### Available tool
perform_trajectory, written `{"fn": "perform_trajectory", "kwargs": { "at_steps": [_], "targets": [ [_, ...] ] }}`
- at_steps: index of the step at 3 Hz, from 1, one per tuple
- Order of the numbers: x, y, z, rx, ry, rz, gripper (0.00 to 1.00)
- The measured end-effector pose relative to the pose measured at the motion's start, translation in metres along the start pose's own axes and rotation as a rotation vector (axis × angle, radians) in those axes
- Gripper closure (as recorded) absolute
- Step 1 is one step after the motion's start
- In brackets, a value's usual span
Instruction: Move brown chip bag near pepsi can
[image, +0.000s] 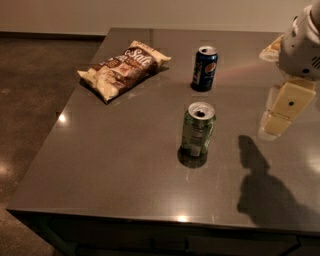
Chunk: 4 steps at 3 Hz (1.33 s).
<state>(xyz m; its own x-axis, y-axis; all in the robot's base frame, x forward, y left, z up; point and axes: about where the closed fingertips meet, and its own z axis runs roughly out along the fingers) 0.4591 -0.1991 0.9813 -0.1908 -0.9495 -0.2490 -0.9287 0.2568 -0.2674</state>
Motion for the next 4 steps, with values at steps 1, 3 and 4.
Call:
{"fn": "perform_trajectory", "kwargs": {
  "at_steps": [1,3,4],
  "targets": [
    [-0.030,-0.031,0.009,0.016,-0.064,-0.029,0.00],
    [-0.087,-0.107,0.043,0.032,-0.121,-0.074,0.00],
    [-0.120,-0.138,0.063,0.059,-0.127,-0.104,0.00]
  ]
}}
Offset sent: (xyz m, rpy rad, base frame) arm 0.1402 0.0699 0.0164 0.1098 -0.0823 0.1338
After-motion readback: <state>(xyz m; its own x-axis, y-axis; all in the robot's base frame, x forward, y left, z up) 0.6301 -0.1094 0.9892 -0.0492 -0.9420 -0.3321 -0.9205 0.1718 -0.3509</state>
